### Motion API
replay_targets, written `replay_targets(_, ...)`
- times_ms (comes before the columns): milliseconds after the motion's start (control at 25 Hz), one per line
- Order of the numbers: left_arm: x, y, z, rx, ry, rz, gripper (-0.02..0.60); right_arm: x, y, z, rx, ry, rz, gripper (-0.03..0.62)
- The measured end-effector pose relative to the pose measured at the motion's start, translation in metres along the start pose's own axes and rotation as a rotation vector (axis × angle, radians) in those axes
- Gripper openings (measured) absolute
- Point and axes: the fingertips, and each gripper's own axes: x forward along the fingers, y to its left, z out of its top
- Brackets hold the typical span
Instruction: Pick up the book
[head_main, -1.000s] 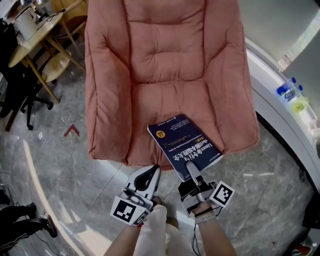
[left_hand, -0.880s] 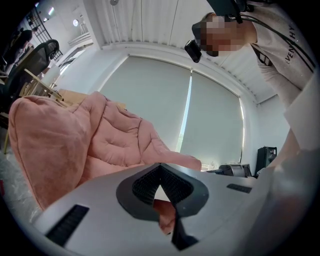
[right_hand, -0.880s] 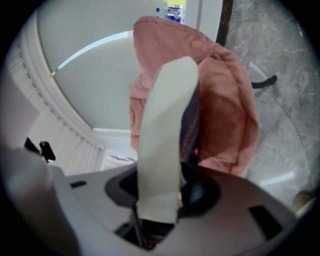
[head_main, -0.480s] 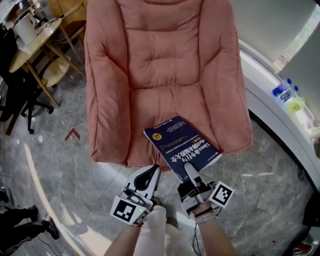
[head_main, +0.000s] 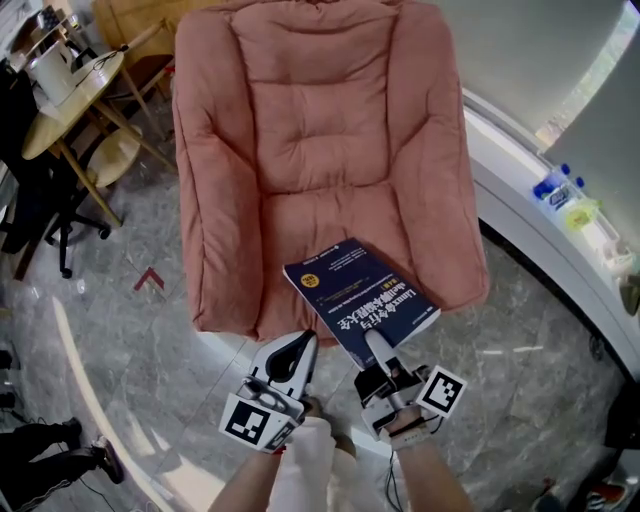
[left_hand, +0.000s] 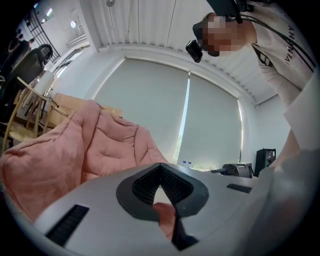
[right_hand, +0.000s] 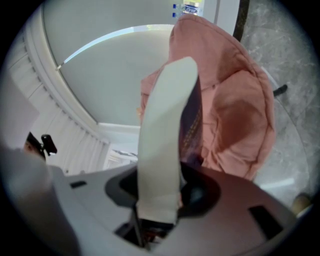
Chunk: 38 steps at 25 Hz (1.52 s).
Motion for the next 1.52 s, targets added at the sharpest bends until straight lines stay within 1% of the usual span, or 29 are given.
replay_targets(280,0.007,-0.005,0.026,0.004,-0.010,0.001,0.009,0.000,0.030,0.004,-0.010,0.012,0.020,0.178)
replay_targets(480,0.009,-0.009,0.044,0.033,-0.023,-0.005,0.009,-0.001,0.049,0.006,-0.022,0.015,0.038,0.178)
replay_targets(960,0.011,-0.019,0.076,0.032,-0.024,-0.005,0.009,-0.005,0.087,0.019,-0.039,0.006,0.067,0.179)
replay_targets(1160,0.013,-0.021,0.094,0.034,-0.027,-0.009,0.009,-0.007,0.103,0.022,-0.043,0.002,0.061,0.179)
replay_targets(1520,0.014,-0.027,0.122,0.045,-0.036,-0.017,0.009,-0.008,0.131,0.019,-0.048,0.012,0.076,0.179)
